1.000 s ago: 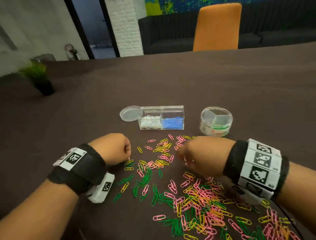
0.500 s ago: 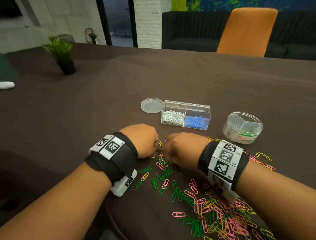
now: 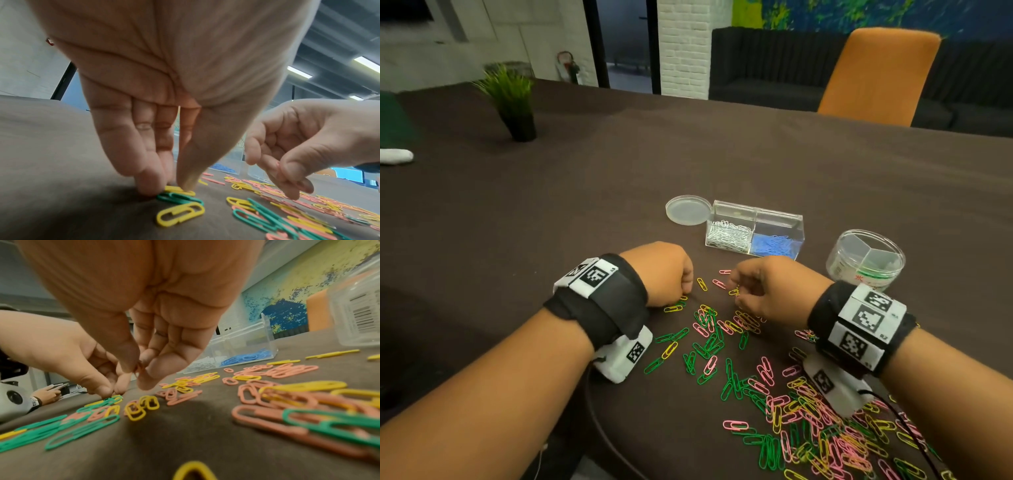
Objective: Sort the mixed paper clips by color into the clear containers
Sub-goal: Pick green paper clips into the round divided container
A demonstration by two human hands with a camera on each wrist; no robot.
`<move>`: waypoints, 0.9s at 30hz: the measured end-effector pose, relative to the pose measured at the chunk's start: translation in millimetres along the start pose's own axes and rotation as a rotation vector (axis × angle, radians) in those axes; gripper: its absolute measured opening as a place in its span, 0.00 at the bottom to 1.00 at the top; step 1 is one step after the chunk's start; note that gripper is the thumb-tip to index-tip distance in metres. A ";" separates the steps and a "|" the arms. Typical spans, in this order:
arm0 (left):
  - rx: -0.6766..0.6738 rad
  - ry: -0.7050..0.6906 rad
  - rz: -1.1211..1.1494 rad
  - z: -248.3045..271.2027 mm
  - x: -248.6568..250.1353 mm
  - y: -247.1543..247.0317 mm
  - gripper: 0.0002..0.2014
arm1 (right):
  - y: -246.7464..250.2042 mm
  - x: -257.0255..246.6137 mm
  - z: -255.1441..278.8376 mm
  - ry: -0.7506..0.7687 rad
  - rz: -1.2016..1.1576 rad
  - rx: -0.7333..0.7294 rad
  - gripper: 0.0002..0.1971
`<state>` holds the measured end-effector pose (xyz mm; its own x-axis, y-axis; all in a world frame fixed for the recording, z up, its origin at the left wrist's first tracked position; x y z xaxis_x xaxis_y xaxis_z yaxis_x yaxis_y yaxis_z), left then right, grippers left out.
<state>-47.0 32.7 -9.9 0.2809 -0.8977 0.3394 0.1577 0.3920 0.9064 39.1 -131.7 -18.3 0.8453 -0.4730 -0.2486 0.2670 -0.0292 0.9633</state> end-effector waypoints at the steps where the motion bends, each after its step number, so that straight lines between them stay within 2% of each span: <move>1: 0.005 -0.003 0.000 0.3 -0.3 -0.4 0.12 | -0.1 0.7 0.9 -0.002 -0.015 -0.007 0.08; 5: -0.015 -0.018 -0.011 3.4 0.4 -3.4 0.05 | 1.8 2.5 2.5 -0.024 -0.180 -0.060 0.08; 10: -0.044 -0.059 -0.084 2.3 8.7 -4.0 0.07 | 3.3 5.6 6.0 -0.110 -0.773 -0.171 0.05; 16: -0.042 -0.073 -0.112 0.6 10.8 -6.1 0.06 | 8.7 4.6 7.1 -0.134 -0.851 -0.215 0.05; 18: -0.010 -0.064 -0.087 1.5 6.4 -4.4 0.06 | 8.4 4.1 4.3 -0.127 -0.687 -0.193 0.05; 20: 0.000 -0.032 0.008 1.6 -1.1 -0.1 0.06 | 11.1 5.7 -1.2 -0.090 -0.183 -0.114 0.07; 22: 0.000 -0.016 0.089 3.3 -7.8 4.6 0.06 | 10.3 4.1 -6.8 -0.082 0.275 -0.105 0.06; 24: 0.020 -0.007 0.109 4.3 -13.6 8.2 0.06 | 8.7 -1.2 -10.7 -0.070 0.416 -0.113 0.14; 27: 0.028 0.009 0.112 5.4 -15.8 7.0 0.02 | 4.9 -22.6 -13.8 0.082 0.367 -0.087 0.13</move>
<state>-55.5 48.5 -7.5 0.3040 -0.8467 0.4367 0.0982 0.4838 0.8696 27.7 -108.9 -9.4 0.9252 -0.3661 0.1001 -0.0245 0.2056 0.9783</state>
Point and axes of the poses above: each hand's wrist, its own z-axis away from the middle knuckle, its own y-axis out of the back of the hand, x = y × z, the point moved 3 cm from there along -z, towards the middle knuckle, and after that the axes turned 12 degrees about z, right-handed, at the moved point
